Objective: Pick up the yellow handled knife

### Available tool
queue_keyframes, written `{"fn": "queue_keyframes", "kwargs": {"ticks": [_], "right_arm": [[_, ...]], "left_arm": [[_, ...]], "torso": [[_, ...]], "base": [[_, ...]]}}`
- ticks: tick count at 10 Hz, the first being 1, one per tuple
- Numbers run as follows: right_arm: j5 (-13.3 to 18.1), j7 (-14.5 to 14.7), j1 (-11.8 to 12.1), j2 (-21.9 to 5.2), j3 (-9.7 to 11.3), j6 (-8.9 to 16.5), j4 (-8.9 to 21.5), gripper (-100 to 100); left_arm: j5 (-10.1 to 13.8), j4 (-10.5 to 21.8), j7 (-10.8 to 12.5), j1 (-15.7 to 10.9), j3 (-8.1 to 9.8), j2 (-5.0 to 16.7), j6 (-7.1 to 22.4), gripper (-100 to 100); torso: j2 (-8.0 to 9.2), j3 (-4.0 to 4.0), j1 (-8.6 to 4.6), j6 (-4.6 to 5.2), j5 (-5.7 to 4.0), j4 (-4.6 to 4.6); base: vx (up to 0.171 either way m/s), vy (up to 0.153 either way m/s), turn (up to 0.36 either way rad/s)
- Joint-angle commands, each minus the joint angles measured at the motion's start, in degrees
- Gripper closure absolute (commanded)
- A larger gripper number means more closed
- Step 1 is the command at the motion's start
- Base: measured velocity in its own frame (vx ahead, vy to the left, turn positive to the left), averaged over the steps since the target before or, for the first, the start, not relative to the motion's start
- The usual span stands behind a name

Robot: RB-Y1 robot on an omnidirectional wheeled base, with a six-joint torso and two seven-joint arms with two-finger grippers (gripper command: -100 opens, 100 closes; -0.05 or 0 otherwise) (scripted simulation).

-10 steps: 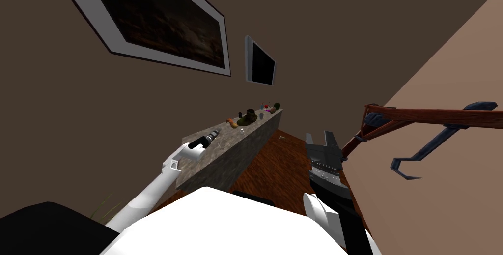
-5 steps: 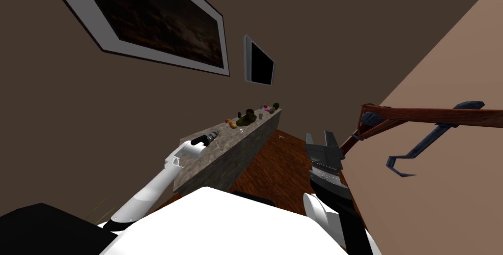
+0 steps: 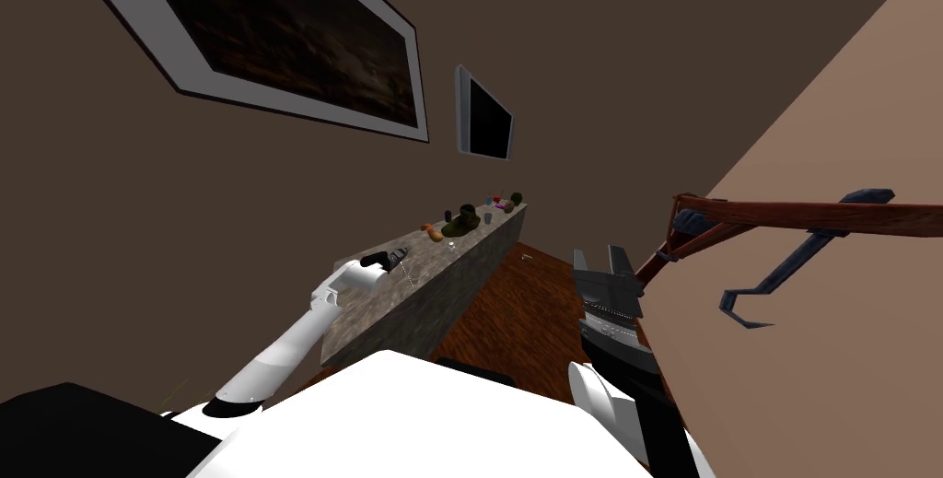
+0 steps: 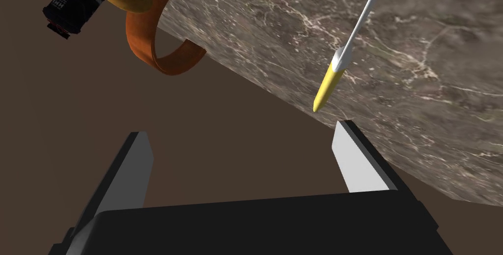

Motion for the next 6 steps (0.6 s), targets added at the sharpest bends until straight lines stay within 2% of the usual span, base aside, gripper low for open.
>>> {"fn": "queue_keyframes", "kwargs": {"ticks": [1, 4, 5, 6], "right_arm": [[0.0, 0.0, 0.0, 0.0, 0.0, 0.0, 0.0, 0], [0.0, 0.0, 0.0, 0.0, 0.0, 0.0, 0.0, 0], [0.0, 0.0, 0.0, 0.0, 0.0, 0.0, 0.0, 0], [0.0, 0.0, 0.0, 0.0, 0.0, 0.0, 0.0, 0]], "left_arm": [[0.6, 0.7, -0.2, -0.6, 0.04, 0.5, 2.9, -100], [2.7, 3.4, -0.9, -3.0, -0.15, 1.8, 7.9, -100], [2.7, 3.4, -0.9, -3.0, -0.15, 1.8, 9.6, -100], [2.7, 3.4, -0.9, -3.0, -0.15, 1.8, 10.0, -100]], "torso": [[0.0, 0.0, 0.0, 0.0, 0.0, 0.0], [-0.03, -0.02, 0.03, -0.02, 0.01, -0.01], [-0.03, -0.02, 0.04, -0.01, 0.01, -0.01], [-0.02, -0.02, 0.03, -0.02, 0.01, -0.01]], "base": [[0.014, 0.013, -0.032], [0.02, 0.02, -0.043], [0.017, 0.018, -0.027], [0.008, 0.006, 0.006]]}}
